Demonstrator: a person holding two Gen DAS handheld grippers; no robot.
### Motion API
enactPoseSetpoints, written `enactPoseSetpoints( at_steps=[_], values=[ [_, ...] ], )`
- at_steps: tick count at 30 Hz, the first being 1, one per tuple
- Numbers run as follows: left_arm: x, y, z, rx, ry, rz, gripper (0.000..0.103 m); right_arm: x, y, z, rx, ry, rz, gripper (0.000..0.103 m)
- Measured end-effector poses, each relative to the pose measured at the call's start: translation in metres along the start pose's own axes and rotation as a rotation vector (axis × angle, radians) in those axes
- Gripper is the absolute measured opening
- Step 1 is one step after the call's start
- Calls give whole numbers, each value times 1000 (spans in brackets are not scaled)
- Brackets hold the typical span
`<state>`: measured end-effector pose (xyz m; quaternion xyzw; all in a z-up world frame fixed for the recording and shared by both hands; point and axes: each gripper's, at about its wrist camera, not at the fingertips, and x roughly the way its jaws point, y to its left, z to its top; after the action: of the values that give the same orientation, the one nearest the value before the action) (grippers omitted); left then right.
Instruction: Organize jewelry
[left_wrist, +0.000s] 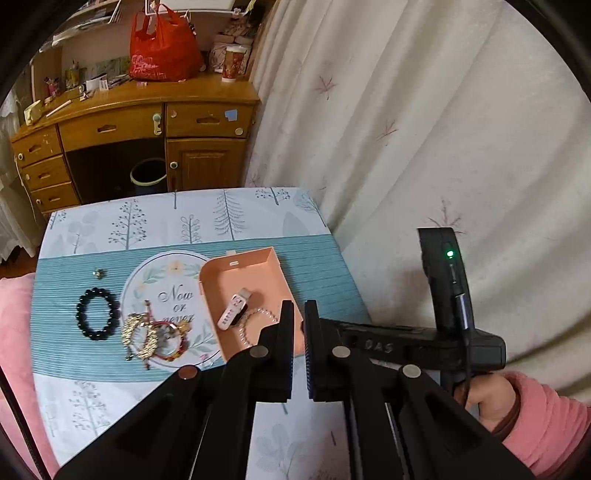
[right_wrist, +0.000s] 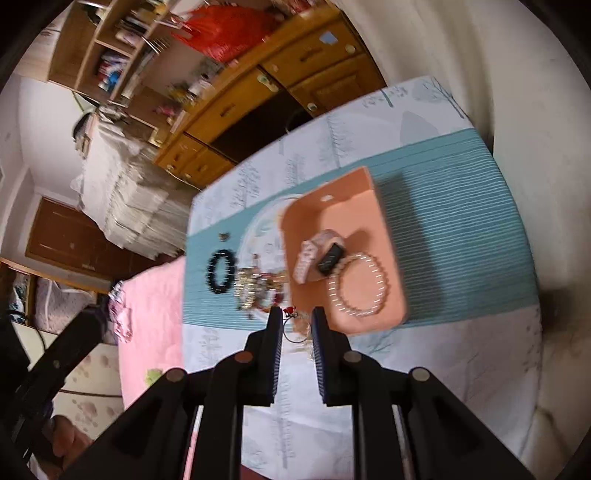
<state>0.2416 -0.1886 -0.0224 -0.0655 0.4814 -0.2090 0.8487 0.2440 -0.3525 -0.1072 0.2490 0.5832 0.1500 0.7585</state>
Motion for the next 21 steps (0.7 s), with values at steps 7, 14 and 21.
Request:
enactPoseSetpoints(
  at_steps=[7, 14, 21],
  values=[
    [36, 6, 6, -94, 56, 117, 34, 22, -10, 14, -67, 67, -8, 42],
    [35, 37, -5, -182, 52, 248, 68, 20, -14, 8, -106, 69, -17, 59],
    [19, 88, -48, -297, 54, 360, 86, 23, -5, -28, -155, 23, -88, 77]
  ],
)
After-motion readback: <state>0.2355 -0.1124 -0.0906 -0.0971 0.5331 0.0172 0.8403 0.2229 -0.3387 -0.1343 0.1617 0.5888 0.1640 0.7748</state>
